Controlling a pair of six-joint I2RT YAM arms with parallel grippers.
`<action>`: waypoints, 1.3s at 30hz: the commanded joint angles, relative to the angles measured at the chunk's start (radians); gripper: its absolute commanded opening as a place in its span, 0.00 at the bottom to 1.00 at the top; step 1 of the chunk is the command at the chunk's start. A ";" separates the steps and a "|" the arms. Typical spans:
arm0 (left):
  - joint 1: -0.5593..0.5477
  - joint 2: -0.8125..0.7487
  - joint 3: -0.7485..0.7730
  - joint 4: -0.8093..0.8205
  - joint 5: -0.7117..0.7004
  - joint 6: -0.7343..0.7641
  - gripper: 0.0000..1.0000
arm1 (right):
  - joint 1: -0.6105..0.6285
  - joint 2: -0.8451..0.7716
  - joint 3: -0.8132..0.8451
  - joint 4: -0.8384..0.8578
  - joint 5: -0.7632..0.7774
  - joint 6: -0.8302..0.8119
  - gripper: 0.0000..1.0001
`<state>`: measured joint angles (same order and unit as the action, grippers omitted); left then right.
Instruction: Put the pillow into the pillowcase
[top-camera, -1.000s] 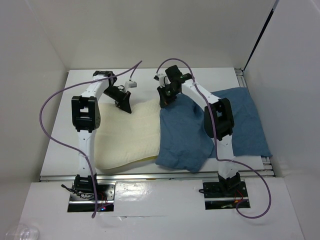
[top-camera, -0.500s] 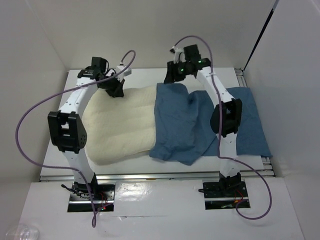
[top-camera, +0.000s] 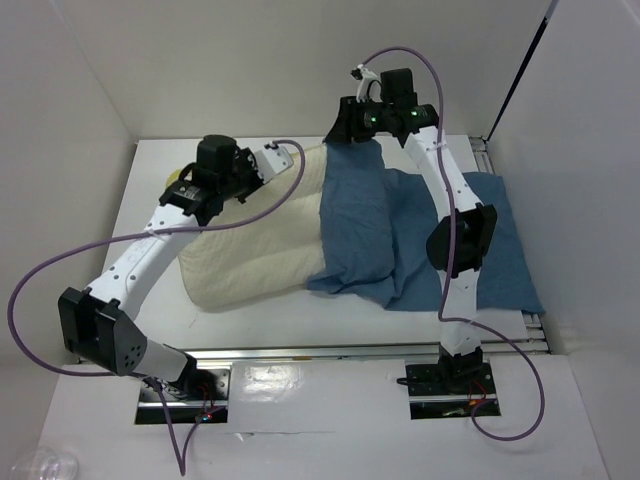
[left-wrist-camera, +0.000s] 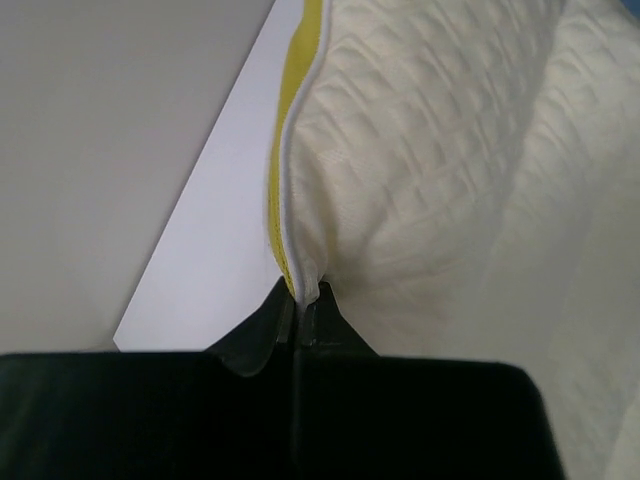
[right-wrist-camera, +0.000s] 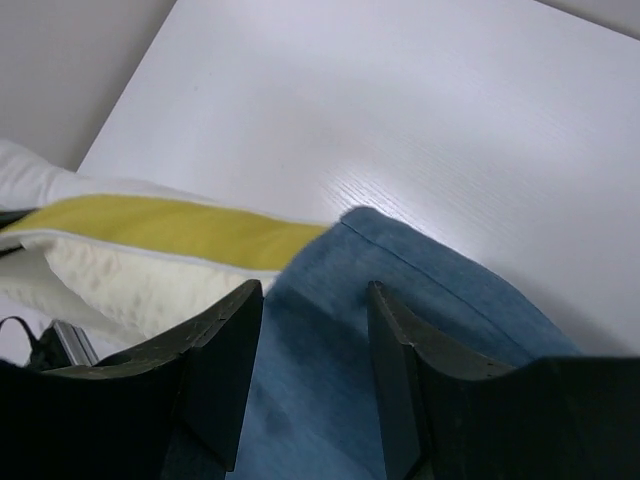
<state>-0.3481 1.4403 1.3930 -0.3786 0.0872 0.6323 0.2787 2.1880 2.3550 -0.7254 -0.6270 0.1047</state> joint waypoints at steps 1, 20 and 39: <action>-0.061 -0.061 -0.038 0.145 -0.072 0.063 0.00 | 0.054 -0.053 0.046 0.032 -0.020 0.026 0.54; -0.086 -0.066 -0.020 0.149 -0.115 0.041 0.00 | 0.119 -0.264 -0.192 0.181 0.397 -0.108 0.56; -0.095 -0.057 -0.011 0.149 -0.124 0.041 0.00 | 0.137 -0.154 -0.092 -0.026 0.470 -0.191 0.55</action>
<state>-0.4404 1.4155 1.3350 -0.3313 -0.0059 0.6735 0.4042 2.0247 2.2639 -0.7261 -0.1703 -0.0589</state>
